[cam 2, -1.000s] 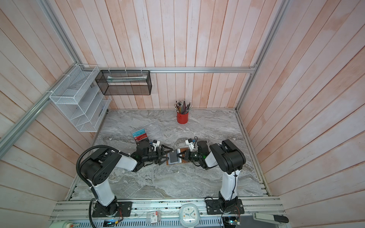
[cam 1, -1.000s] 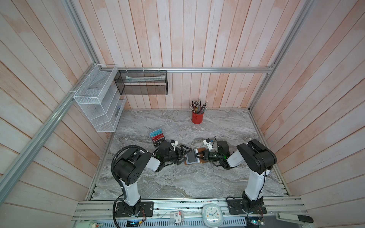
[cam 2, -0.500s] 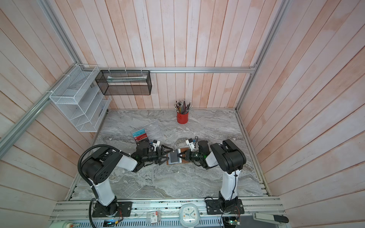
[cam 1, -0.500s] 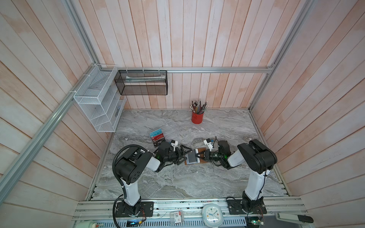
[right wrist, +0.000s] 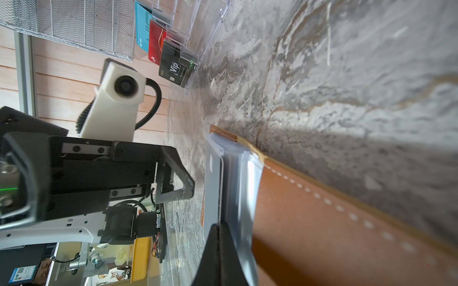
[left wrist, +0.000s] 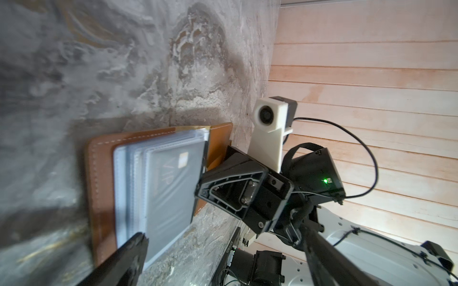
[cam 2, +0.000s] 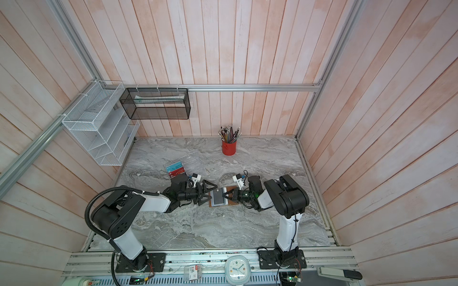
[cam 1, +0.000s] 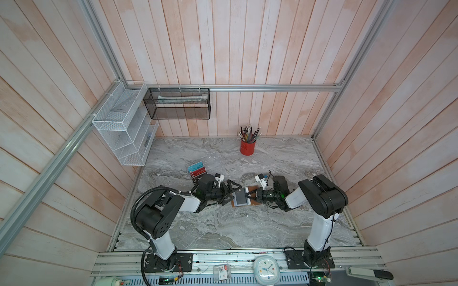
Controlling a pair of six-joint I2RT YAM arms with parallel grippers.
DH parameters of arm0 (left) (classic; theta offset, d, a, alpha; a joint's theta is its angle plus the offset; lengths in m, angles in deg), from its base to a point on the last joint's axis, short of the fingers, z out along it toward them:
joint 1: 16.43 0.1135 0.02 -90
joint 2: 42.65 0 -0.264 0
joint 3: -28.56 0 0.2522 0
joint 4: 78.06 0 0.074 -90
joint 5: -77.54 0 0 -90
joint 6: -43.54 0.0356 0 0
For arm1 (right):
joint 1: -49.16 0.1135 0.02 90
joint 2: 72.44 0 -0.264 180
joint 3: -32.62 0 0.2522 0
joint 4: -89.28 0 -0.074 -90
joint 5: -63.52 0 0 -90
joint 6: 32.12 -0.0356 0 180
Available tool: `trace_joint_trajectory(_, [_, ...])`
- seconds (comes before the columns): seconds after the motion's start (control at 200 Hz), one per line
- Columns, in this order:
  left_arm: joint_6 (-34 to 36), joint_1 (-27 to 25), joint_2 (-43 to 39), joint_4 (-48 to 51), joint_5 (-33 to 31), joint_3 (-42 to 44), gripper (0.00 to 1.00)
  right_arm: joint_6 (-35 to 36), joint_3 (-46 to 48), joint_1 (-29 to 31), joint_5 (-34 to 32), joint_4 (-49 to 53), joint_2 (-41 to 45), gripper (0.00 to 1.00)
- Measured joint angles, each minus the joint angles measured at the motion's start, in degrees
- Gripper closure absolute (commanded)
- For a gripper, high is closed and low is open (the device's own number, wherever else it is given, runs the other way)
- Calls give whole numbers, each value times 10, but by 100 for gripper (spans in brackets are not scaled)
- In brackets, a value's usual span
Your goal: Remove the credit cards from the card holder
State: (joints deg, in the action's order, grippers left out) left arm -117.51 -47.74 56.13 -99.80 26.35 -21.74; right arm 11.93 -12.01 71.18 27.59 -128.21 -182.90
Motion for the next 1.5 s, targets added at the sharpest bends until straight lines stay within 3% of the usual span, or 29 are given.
trace_joint_trajectory(0.315, [-1,-30,19,19,0,-39,0,-3,0,0,0,-1,0,100])
trace_joint_trajectory(1.5, [40,-30,41,38,-18,-36,0,36,-14,-1,-16,69,15,100])
